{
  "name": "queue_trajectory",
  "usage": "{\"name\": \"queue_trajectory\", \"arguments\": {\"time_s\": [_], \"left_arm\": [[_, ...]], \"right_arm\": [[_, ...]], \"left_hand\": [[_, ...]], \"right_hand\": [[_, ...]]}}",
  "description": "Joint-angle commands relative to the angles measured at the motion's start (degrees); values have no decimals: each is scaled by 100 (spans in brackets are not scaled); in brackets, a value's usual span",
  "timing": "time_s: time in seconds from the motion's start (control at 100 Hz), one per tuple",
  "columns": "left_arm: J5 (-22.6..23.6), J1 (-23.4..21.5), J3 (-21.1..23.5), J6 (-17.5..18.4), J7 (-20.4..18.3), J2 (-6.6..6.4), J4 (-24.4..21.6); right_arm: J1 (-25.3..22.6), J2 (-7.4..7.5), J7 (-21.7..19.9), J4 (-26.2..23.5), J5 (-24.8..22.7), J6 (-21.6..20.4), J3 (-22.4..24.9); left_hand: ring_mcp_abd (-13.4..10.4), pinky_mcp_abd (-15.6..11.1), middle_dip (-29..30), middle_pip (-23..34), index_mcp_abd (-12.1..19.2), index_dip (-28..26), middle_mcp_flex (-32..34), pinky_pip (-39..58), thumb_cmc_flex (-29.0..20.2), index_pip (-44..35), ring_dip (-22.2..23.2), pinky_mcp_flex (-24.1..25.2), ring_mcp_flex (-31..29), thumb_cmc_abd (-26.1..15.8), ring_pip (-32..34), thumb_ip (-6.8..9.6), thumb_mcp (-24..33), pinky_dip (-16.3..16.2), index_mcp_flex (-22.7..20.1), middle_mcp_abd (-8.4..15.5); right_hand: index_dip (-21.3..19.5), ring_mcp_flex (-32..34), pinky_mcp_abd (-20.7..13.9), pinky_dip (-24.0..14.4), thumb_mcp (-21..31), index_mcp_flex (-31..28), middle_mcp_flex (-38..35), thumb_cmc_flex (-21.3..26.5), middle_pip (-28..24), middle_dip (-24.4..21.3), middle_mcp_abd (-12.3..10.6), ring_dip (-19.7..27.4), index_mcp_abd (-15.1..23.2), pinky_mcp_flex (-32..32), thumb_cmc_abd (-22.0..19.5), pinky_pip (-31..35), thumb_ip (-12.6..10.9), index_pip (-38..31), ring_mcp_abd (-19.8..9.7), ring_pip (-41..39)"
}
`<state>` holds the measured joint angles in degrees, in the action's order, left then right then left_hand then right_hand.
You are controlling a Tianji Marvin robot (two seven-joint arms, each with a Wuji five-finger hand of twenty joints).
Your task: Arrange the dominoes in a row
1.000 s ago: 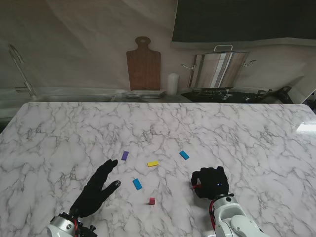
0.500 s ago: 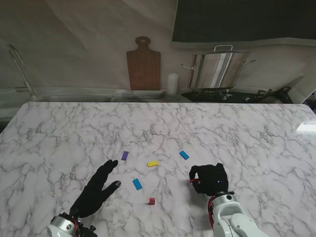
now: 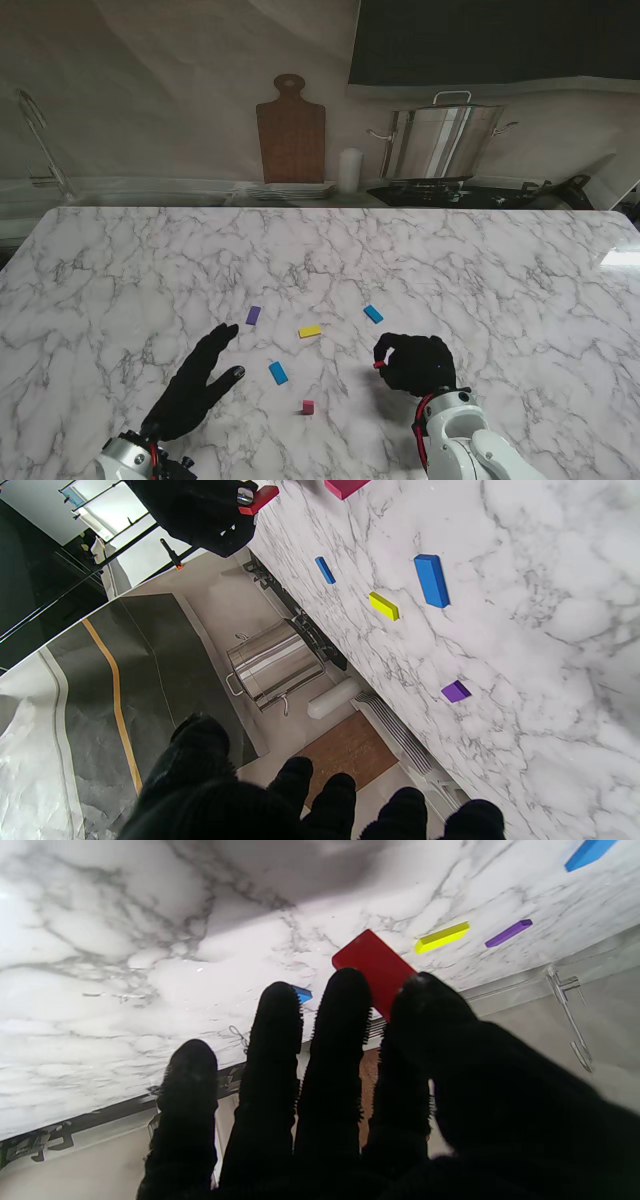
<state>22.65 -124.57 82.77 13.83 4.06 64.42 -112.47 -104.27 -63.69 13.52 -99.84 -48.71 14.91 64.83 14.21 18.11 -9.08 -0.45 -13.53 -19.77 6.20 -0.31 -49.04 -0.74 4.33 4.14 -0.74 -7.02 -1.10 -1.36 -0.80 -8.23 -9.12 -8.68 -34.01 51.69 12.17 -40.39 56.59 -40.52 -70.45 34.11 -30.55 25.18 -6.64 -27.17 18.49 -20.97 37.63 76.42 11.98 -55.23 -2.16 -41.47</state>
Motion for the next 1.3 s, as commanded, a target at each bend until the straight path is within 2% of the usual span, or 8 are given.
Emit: {"name": "queue_trajectory", "arguments": {"time_s": [0.0,0.19,0.32,0.37,0.65,0.76,1.05,1.29], "left_arm": [[-1,-21,-7,1,-75,3,-10],[-3,-22,-3,6,-72,4,-10],[-9,-29,-3,-3,-83,3,-17],[1,-22,-5,3,-79,2,-9],[-8,-29,-8,-11,-88,1,-11],[2,-25,-11,-7,-85,1,-9],[4,-27,-19,-16,-94,-2,-10],[7,-19,-38,-20,-106,-6,-2]], "right_arm": [[-15,-42,-77,-48,26,13,-33],[-31,-107,-150,-135,573,46,-90],[-44,-150,-113,-156,835,55,-177],[-43,-154,-84,-147,834,55,-206],[35,-229,95,-73,1097,57,-402],[104,-261,202,-7,1153,44,-505],[318,-412,646,247,1366,117,-843],[491,-516,839,412,1514,286,-1159]], "left_hand": [[-135,-179,70,-40,-49,-67,-84,-3,-184,72,-5,-5,72,-44,-19,158,-29,-90,156,57],[-130,-176,69,-40,-76,-74,-85,-5,-182,75,-4,-4,73,-43,-20,157,-32,-90,154,51],[-132,-176,68,-39,-73,-83,-84,-5,-179,72,-7,-4,71,-46,-21,157,-31,-91,154,50],[-127,-176,68,-39,-74,-86,-85,-5,-176,74,-6,-4,72,-48,-20,157,-33,-91,155,51],[-133,-178,68,-39,-75,-86,-84,-6,-182,80,-5,-3,73,-48,-20,157,-32,-92,155,55],[-131,-177,67,-39,-78,-85,-84,-6,-182,80,-6,-4,73,-47,-22,158,-31,-91,155,55],[-134,-178,62,-37,-78,-87,-82,-6,-177,78,-6,-4,72,-45,-21,157,-34,-89,154,56],[-131,-181,53,-34,-77,-90,-82,-5,-182,78,-2,-5,71,-49,-19,157,-33,-91,155,50]], "right_hand": [[-122,176,113,85,340,-172,-207,-24,176,-155,-15,88,-57,-61,-313,18,-134,-717,-151,131],[39,254,148,101,414,-276,-244,-27,36,-210,109,81,-235,-66,-178,100,-125,-796,-29,212],[179,-625,42,-74,253,-158,819,48,-697,823,138,-302,-29,343,-263,228,-164,-906,107,-486],[214,-676,21,-111,235,-174,933,55,-783,936,127,-337,44,352,-245,250,-161,-908,102,-620],[648,346,242,46,484,-309,-113,114,133,-148,185,42,-114,-264,-64,190,-51,-1177,130,-60],[828,413,261,90,462,-379,-180,69,240,-302,182,97,-107,-249,8,183,-9,-1161,136,195],[1107,-873,-64,-233,79,-544,1234,41,-1051,1127,158,-418,230,428,56,436,47,-914,155,-975],[1122,-1163,-146,-310,78,-609,1601,28,-1513,1354,144,-489,225,532,122,515,47,-858,153,-1246]]}}
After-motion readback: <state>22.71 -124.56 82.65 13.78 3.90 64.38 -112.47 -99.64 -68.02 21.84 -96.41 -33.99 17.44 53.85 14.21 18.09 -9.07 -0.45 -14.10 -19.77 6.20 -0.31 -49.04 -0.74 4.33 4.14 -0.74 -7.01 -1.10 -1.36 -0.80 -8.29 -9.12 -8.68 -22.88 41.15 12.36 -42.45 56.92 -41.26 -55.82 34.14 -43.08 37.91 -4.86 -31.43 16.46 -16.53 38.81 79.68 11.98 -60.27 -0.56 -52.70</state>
